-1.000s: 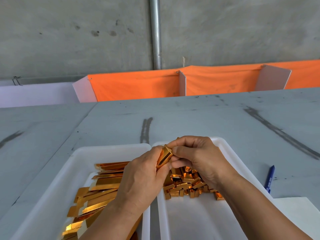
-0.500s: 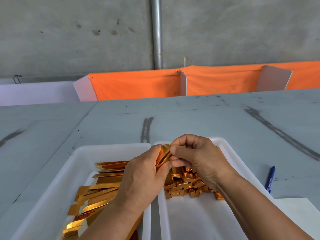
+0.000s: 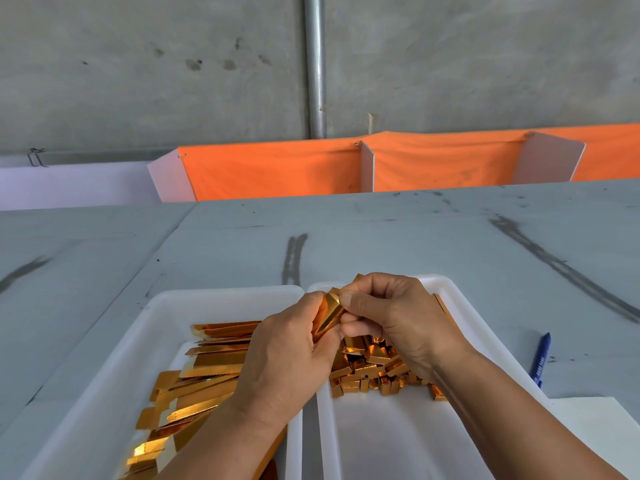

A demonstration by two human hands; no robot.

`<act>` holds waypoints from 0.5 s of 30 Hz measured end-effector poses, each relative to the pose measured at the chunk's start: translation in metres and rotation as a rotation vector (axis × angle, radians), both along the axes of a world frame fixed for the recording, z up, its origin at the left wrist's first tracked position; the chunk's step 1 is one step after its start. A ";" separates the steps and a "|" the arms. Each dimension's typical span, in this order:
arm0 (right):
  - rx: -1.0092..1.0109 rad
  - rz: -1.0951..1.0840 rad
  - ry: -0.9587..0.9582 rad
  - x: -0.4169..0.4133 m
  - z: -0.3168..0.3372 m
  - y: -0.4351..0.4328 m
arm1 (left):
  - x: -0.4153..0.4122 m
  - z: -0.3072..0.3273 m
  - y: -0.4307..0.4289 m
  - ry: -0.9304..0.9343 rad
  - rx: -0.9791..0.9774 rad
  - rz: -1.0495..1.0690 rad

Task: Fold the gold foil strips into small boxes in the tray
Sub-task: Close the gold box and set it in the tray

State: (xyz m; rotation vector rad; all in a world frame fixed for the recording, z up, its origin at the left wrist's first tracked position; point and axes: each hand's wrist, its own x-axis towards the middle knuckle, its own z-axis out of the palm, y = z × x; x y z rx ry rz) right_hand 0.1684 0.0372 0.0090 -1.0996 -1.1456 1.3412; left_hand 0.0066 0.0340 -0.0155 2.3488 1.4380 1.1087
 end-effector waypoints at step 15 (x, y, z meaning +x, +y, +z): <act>0.140 -0.096 -0.230 -0.010 -0.002 -0.006 | 0.001 0.001 0.002 0.131 0.070 0.095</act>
